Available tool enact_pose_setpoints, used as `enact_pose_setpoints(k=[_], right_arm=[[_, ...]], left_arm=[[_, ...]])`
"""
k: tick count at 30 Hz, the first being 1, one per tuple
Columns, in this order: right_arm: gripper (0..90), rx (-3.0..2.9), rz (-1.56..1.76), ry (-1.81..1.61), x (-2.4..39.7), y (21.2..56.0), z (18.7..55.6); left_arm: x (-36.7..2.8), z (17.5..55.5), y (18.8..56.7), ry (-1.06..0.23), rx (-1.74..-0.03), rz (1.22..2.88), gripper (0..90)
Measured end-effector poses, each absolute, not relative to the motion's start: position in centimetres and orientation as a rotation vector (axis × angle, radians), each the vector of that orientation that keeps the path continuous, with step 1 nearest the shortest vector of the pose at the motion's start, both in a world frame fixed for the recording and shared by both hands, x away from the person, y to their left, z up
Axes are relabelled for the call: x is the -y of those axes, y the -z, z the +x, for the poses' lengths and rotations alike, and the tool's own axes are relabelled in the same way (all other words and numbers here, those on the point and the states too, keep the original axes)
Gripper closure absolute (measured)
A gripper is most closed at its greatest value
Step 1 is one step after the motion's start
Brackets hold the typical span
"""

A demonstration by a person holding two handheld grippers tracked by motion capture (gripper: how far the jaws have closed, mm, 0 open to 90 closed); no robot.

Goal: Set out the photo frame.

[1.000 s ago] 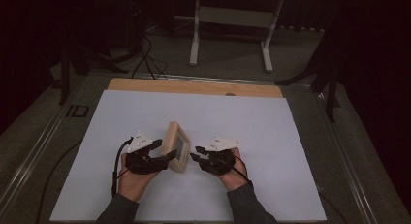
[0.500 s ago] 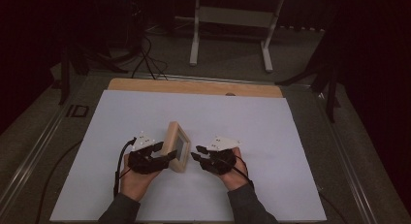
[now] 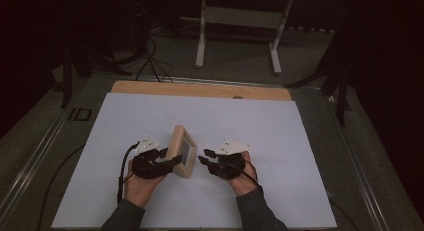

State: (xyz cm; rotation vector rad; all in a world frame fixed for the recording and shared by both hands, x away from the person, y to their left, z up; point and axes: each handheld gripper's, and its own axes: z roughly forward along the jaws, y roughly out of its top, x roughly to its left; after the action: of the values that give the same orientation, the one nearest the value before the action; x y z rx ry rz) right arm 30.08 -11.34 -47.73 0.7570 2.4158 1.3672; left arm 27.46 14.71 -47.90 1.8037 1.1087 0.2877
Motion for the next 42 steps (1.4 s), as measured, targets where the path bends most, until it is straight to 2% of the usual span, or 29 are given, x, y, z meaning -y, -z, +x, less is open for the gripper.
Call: enact_pose_setpoints(k=[10, 42], right_arm=[[66.6, -2.409, 0.763, -1.370, 11.56, 47.58, 30.14], [66.8, -2.391, 0.774, -1.377, 12.01, 47.30, 30.25]], left_arm=[[-15.21, 27.55, 47.90, -0.279, -1.139, 1.781, 51.7], [-15.72, 27.71, 47.92, -0.272, -1.164, 1.758, 56.9]])
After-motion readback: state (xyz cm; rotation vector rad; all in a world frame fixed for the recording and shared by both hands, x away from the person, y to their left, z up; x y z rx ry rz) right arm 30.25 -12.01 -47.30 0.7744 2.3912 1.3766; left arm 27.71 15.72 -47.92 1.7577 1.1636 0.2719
